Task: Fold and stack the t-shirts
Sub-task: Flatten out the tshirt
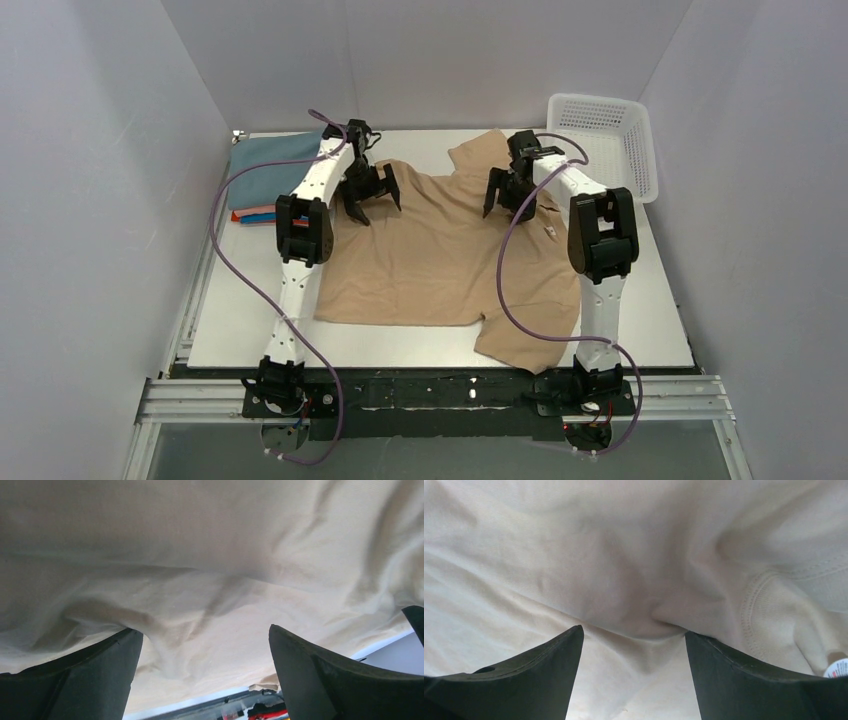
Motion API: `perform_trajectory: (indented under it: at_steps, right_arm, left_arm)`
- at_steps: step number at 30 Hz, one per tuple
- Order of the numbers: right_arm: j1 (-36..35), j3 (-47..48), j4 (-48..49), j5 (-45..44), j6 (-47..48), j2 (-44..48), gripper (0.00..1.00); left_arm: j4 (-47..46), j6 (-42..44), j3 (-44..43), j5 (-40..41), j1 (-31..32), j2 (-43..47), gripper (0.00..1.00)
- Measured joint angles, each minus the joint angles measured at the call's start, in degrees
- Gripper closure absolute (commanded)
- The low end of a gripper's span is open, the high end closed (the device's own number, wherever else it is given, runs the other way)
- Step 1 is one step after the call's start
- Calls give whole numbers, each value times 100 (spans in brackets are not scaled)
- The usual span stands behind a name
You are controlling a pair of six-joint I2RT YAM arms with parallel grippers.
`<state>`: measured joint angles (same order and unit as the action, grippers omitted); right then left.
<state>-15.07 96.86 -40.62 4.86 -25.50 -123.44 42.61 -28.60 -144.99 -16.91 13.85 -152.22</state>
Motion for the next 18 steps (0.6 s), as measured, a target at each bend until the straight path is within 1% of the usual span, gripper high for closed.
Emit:
perform_trajectory:
  at_steps: [4,6,7,9,10,11,12,13,15,16,18]
  right_arm:
    - [7,210,0,-103,157,0,17]
    - [4,157,-24,-166,210,205,16]
    - [2,61,0,-190,221,417,15]
    - [-28,-686,120,-273,232,1539,15]
    - [-48,-1292,195,-330,205,2409,13]
    - [-70,-1650,203,-372,166,3018,10]
    - [-85,-1952,201,-455,133,3703,4]
    - [-105,-2339,302,-542,74,4406,2]
    - [-81,-3512,560,-651,-35,6050,2]
    - [-63,-3707,525,-669,-52,6284,2]
    - [-26,-4177,625,-695,-70,6723,2]
  left_arm:
    - [-444,22,15,-166,-39,66,2]
    - [-817,105,271,-195,-26,260,2]
    - [-927,157,457,-203,-13,400,2]
    - [-1025,361,1355,-101,76,1176,2]
    - [-1045,420,1915,26,166,1731,2]
    - [-1032,479,2815,251,361,2826,2]
    - [-988,472,3259,389,492,3530,2]
    - [-1287,455,4087,570,664,4476,2]
    - [-1493,234,6076,1134,935,7112,2]
    - [-1488,92,6697,1434,916,7919,2]
    - [-1694,-323,7624,1989,883,8863,2]
